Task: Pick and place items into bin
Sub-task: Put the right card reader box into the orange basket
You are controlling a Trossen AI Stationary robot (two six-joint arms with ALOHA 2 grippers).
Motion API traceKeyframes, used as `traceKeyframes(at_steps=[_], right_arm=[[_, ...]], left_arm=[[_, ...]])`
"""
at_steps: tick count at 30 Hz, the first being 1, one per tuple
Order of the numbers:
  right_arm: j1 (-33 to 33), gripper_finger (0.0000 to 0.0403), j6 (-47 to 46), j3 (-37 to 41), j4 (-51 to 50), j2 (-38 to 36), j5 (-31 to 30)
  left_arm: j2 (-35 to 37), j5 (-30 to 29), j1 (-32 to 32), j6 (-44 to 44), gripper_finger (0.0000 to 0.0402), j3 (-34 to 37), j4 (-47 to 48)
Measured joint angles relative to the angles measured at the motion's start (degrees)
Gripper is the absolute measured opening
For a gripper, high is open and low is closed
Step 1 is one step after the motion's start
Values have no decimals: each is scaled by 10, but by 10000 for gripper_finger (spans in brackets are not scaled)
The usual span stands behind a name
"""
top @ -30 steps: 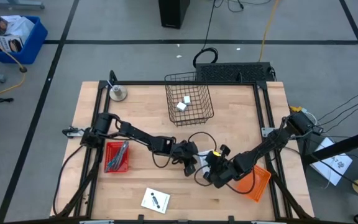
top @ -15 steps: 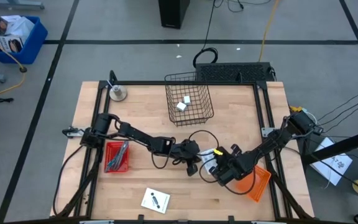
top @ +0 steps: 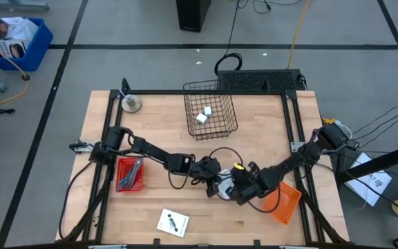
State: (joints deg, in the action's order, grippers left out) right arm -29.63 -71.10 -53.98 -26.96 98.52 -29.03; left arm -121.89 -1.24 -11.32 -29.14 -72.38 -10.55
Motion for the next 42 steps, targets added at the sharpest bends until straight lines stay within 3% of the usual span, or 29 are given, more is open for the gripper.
traceKeyframes(at_steps=[8, 15, 21, 28, 32, 42], right_arm=[[-1, 0, 32, 1, 3, -4, -27], [-10, 0, -40, 2, -103, -5, -35], [-7, 0, -47, 1, -81, 5, 18], [-4, 0, -42, 7, -52, 17, 24], [0, 0, -20, 14, -19, 17, 22], [4, 0, 48, 17, 36, 20, -21]], left_arm=[[0, -4, -10, 1, 19, -1, 19], [1, -13, -7, 5, 8, -1, 30], [13, -5, -12, 1, 16, 0, 32], [19, 5, -21, -18, 11, 0, 57], [19, -22, -17, -14, 12, 0, 70], [0, -6, -2, -27, 16, -2, 76]])
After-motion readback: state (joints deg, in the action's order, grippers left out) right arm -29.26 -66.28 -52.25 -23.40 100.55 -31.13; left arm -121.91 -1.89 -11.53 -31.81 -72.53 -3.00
